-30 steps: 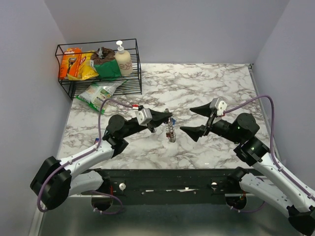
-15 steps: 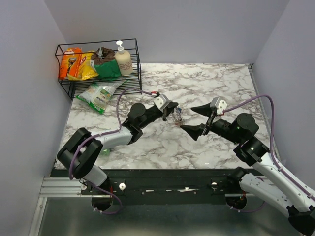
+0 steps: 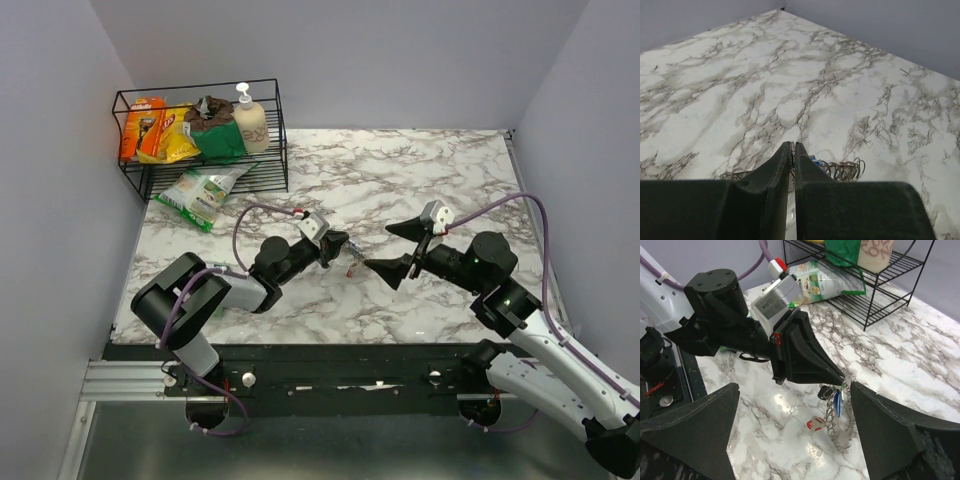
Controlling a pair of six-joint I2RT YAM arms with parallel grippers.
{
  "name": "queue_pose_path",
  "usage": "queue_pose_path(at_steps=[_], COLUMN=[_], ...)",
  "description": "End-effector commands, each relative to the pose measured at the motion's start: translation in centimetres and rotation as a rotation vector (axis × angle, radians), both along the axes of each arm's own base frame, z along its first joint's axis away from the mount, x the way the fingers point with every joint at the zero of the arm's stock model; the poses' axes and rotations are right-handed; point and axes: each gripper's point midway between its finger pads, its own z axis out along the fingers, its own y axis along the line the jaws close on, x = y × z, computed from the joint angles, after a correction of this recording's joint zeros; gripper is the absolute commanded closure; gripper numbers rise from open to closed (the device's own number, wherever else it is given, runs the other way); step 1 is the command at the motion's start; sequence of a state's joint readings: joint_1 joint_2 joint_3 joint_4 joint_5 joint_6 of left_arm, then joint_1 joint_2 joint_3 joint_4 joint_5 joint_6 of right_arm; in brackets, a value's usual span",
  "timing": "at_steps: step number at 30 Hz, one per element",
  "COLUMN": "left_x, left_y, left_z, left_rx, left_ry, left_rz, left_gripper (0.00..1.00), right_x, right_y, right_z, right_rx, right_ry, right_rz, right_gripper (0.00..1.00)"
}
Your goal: Put the keys on the keyring
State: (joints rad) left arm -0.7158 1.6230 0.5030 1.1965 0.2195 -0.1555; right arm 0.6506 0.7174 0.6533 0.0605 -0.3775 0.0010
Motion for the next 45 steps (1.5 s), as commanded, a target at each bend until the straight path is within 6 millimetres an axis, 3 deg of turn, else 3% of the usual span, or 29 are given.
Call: queue_pose_path(at_steps=[1,4,10,14,19,20,21,23,24,26,27,30,36,45], left_x=[-1.5,-2.6,-3.8,-3.8,-3.4,-2.9,-2.4,-1.6,-0.7,-0.2,0.3,0.7,0.8,0.9], left_y=[1.0,1.3,2.8,4.2,5.2,5.8,6.2,7.1,7.8,8.5,9.0,9.7,10.2,12.0], left_z=[-1.3,-1.8,-1.5,-1.1,2.2,2.3,3.9,4.0,5.5,5.4,6.6,7.4,7.9,6.9], left_rx=[-0.04,-0.023,0.023,0.052,0.043,0.05,0.027,0.032,0.004,0.03,0.006,-0.021,-0.035,-0.031], left_ry=[0.061,0.066,0.031,0.02,-0.028,-0.021,-0.037,0.007,0.008,0.048,0.043,0.055,0.057,0.104], left_rz=[0.027,0.014,0.029,0.078,0.134,0.175,0.215,0.286,0.35,0.403,0.447,0.494,0.523,0.613], left_gripper=[0.75,0.69,0.39,0.01,0.01,0.01,0.01,0.01,0.01,0.01,0.01,0.01,0.01,0.01], right_x=[0.2,0.3,0.4,0.7,0.4,0.3,0.3,0.3,0.3,0.2,0.2,0.0,0.0,-0.2], right_y=[-0.1,0.0,0.2,0.3,0.7,0.7,0.7,0.6,0.6,0.6,0.5,0.5,0.5,0.7], right_z=[-0.9,-1.1,-1.2,-1.1,-1.2,-1.2,-1.2,-1.2,-1.1,-1.0,-1.1,-1.3,-0.9,-1.0], right_rx=[0.011,0.006,-0.001,-0.002,0.003,0.008,0.009,0.012,0.014,0.018,0.019,0.024,0.03,0.037], right_ry=[0.044,0.05,0.052,0.051,0.062,0.064,0.063,0.063,0.063,0.065,0.067,0.075,0.072,0.089], right_rz=[-0.018,-0.016,-0.009,-0.013,0.013,0.014,0.014,0.01,0.008,0.011,0.011,0.013,0.013,0.026], right_gripper=[0.0,0.0,0.0,0.0,0.0,0.0,0.0,0.0,0.0,0.0,0.0,0.0,0.0,0.0])
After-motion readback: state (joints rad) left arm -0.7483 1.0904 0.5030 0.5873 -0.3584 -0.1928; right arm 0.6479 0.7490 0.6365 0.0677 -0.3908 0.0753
